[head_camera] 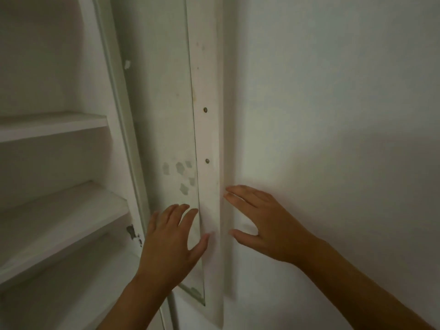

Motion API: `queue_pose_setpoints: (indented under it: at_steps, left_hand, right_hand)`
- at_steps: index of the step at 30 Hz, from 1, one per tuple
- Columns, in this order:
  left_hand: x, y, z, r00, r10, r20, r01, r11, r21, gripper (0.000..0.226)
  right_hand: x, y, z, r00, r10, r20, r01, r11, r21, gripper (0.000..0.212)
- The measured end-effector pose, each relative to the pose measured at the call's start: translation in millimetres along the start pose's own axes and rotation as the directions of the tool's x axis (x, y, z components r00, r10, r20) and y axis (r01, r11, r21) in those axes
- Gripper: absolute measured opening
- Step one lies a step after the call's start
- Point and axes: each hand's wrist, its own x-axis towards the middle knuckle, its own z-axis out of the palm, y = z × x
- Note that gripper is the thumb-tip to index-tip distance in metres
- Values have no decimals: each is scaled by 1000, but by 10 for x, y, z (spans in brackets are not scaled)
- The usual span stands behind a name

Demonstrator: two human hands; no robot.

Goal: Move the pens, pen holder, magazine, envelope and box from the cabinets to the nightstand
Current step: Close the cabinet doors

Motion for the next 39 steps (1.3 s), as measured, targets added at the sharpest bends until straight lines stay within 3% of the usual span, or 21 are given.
queue_pose_setpoints:
  at_steps: [13, 20, 30, 39]
  left_hand:
    - [-312, 13, -254, 995, -102, 7, 101, 992, 73, 73]
    - [-773, -352, -603, 997, -64, -31, 65, 998, 8, 62]
    - [-1235, -958, -1087, 994, -89, -71, 94, 993, 71, 59]
    - [-1458, -1371, -1213, 981, -160, -114, 171, 980, 100, 60]
  right_hand:
    - [34, -70, 47, 967, -256, -5, 256, 964, 67, 80]
    - [190, -549, 122, 915, -402, -40, 404, 914, 42, 71]
    - [675, -1376, 272, 835, -549, -45, 551, 829, 96, 70]
    - [1157, -1847, 231, 787, -573, -228, 608, 782, 136, 69]
